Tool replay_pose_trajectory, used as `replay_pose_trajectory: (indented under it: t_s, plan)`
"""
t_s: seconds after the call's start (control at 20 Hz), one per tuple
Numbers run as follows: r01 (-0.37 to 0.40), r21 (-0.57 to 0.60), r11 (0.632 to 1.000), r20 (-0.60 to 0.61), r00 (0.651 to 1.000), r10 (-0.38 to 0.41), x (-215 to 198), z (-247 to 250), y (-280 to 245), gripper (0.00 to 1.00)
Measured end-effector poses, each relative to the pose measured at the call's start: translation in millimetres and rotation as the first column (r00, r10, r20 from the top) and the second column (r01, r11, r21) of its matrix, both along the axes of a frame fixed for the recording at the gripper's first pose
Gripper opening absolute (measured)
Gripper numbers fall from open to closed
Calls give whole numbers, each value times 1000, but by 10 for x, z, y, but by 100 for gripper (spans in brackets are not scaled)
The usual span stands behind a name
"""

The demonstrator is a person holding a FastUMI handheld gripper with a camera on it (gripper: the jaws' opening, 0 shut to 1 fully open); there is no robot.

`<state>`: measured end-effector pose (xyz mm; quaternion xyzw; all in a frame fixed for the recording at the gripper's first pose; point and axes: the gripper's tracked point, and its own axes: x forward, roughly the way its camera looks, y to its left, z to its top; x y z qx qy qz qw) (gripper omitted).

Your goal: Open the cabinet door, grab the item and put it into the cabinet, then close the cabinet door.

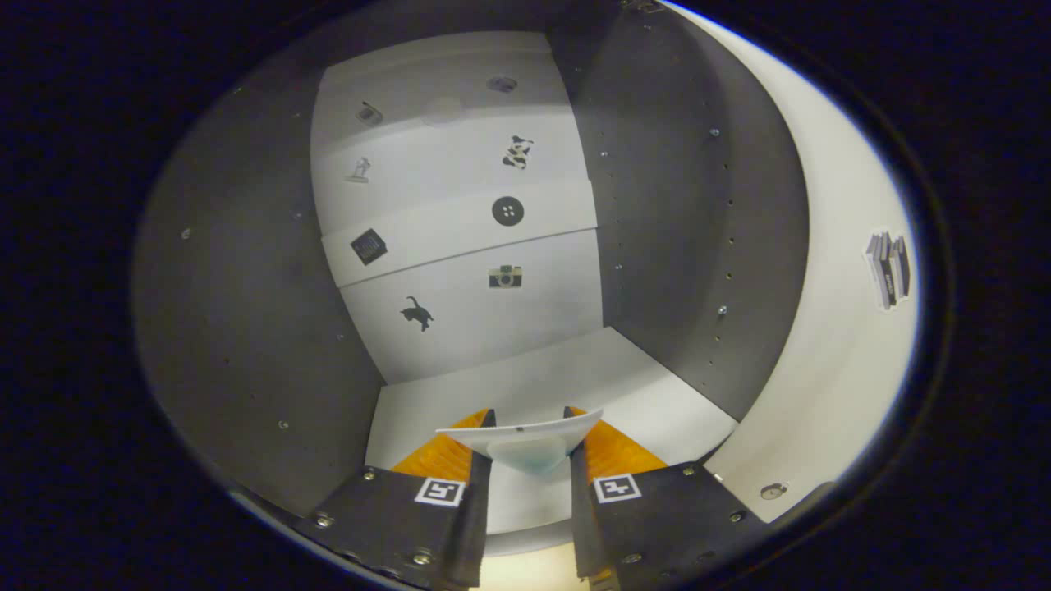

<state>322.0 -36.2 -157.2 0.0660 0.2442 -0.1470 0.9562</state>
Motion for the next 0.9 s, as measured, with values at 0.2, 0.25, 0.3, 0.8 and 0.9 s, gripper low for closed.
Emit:
replay_pose_trajectory:
  t_s: [0.2, 0.25, 0.3, 0.8, 0.9]
  plan:
    - [43, 13, 999, -41, 998, -42, 86, -74, -90, 43]
    - [54, 10, 999, -53, 997, -53, 89, -86, -126, 43]
    - [65, 12, 998, -71, 995, -64, 89, -116, -145, 42]
    - [92, 34, 995, -122, 989, -87, 200, -258, -208, 50]
    - [87, 45, 995, -107, 991, -81, 219, -226, -198, 52]
